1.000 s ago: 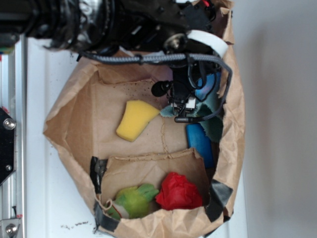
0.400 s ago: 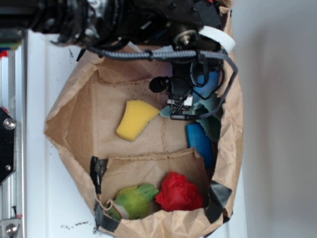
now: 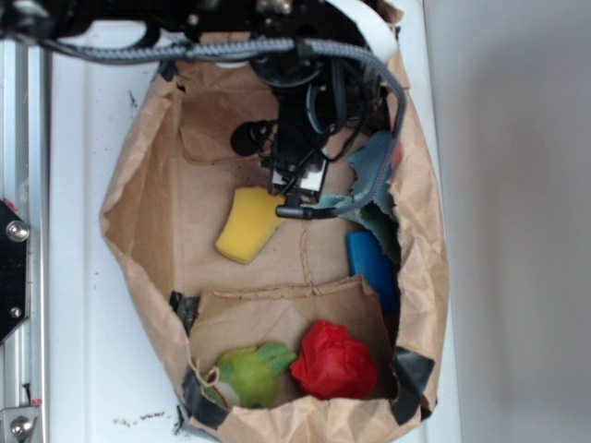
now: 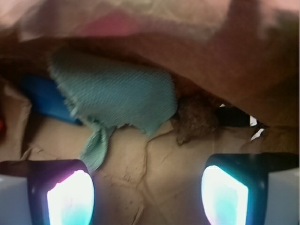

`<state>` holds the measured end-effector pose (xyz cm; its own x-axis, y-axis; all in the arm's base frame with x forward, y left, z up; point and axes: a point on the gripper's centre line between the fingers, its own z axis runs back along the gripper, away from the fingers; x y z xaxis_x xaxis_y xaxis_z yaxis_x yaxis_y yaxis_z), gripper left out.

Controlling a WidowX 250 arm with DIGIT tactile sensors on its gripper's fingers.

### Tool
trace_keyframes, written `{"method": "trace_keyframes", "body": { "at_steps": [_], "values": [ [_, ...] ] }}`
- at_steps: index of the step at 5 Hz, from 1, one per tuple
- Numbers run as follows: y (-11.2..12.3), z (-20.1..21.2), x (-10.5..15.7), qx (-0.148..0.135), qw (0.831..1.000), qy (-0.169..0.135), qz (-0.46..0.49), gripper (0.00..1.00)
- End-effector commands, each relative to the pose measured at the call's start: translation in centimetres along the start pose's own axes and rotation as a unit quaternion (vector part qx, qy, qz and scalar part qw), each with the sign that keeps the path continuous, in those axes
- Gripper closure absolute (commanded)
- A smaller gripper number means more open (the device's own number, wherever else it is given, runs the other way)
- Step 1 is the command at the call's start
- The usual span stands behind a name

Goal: Grab the rock.

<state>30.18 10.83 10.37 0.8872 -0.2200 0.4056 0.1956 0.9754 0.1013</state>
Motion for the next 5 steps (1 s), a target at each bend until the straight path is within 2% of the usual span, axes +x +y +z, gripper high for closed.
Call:
{"method": "trace_keyframes", "body": {
  "at_steps": [1,3,5],
  "values": [
    [2.9,0.8,1.0,0.068,0.997,-0.026,0.018,0.0],
    [4.2,-1.0,1.5,0.124,0.991,-0.026,0.029,0.0],
    [4.0,-1.6,2.5,0.131,0.99,-0.052,0.033,0.0]
  ]
}}
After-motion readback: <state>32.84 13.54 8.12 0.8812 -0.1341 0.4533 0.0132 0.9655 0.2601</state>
